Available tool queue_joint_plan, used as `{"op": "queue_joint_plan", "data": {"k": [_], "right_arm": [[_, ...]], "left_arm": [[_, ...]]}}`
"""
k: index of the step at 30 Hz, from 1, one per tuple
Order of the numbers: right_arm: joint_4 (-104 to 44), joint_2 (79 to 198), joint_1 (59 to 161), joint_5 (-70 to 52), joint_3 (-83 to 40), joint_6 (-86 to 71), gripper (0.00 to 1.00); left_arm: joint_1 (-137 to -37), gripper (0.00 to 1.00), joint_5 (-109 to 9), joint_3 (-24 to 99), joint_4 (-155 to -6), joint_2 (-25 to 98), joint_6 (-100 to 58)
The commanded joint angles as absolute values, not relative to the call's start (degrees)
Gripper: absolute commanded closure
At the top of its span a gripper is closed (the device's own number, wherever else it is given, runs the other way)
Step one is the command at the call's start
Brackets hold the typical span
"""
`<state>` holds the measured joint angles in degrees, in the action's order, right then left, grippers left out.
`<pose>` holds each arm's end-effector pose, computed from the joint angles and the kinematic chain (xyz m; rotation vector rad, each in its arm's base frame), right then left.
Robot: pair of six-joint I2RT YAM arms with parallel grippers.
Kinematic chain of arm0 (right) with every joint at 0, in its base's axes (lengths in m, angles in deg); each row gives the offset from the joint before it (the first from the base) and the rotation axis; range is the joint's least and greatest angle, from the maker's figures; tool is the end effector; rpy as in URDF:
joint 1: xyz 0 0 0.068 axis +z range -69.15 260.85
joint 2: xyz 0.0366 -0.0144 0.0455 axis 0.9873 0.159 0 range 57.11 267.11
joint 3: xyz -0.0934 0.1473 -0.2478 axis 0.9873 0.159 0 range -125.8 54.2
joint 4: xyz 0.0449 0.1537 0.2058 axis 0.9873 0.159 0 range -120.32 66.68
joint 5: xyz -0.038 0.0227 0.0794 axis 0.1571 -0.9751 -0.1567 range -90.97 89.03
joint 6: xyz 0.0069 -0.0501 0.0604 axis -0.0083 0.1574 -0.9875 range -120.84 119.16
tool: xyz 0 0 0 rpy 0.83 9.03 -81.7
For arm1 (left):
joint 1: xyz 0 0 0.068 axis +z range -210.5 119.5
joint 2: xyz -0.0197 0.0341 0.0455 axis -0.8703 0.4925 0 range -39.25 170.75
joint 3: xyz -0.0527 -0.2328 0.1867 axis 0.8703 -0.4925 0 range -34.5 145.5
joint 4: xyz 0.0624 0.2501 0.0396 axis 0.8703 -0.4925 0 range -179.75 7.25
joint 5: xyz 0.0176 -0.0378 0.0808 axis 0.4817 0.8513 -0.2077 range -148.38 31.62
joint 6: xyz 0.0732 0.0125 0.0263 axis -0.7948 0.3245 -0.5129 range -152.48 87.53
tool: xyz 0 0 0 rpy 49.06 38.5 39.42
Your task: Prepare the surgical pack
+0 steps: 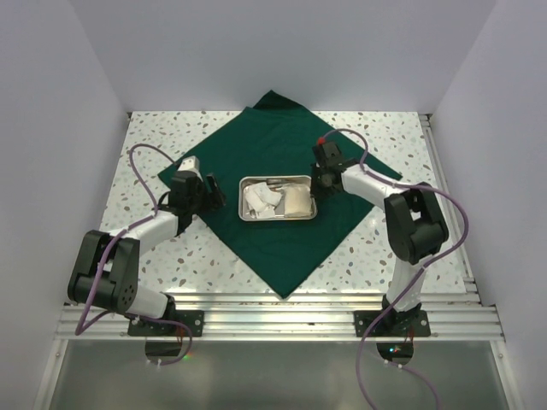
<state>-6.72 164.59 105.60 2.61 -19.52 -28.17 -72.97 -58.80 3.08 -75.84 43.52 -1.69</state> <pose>0.3845 0.1725 0.1900 0.0821 2.5899 0.2604 0.3016 -0.0661 0.1876 -0.3650 2.2397 -0.3978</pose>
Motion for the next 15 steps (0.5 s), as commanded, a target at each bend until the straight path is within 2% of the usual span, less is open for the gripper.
{"op": "queue_joint_plan", "data": {"k": [1, 7, 8, 9, 11, 15], "right_arm": [[-5.8, 166.1, 104.8, 5.9, -22.6, -27.2, 0.99], [-3.9, 166.7, 104.7, 5.2, -24.3, -23.1, 0.98], [-3.4, 166.7, 104.7, 5.4, -24.7, -22.4, 0.91], [-3.1, 166.5, 104.6, 6.2, -24.7, -22.2, 0.81], [-2.5, 164.8, 104.6, 7.3, -24.3, -21.9, 0.49], [-2.6, 157.5, 104.8, 12.2, -21.5, -21.1, 0.45]], "left_arm": [[-73.5, 0.22, -58.7, 2.9, -72.1, 43.6, -2.9], [-73.8, 0.22, -58.7, 2.9, -72.2, 43.6, -2.9], [-73.9, 0.22, -58.7, 3.0, -72.1, 43.6, -2.9], [-73.9, 0.22, -58.7, 3.0, -72.1, 43.5, -2.9], [-74.0, 0.22, -58.7, 3.1, -72.1, 43.5, -2.9], [-74.2, 0.22, -58.9, 2.9, -72.2, 43.3, -2.9]]}}
